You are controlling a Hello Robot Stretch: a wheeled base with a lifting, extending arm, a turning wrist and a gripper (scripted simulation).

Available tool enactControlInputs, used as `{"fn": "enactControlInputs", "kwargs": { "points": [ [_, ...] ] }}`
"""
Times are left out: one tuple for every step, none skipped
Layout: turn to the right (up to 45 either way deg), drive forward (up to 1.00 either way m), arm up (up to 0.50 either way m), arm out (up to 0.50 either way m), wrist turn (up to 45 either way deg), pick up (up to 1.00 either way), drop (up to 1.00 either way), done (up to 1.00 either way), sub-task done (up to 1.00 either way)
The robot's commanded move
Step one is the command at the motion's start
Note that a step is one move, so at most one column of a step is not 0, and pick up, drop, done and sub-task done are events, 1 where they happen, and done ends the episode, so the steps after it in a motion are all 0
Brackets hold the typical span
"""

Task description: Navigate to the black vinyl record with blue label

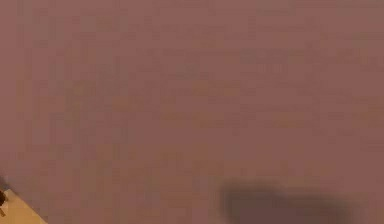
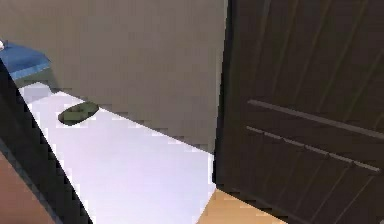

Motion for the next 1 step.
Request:
{"fn": "enactControlInputs", "kwargs": {
  "points": [
    [-45.0,0.00,0.00,0.00,0.0,0.00,0.00,0.00,0.00]
  ]
}}
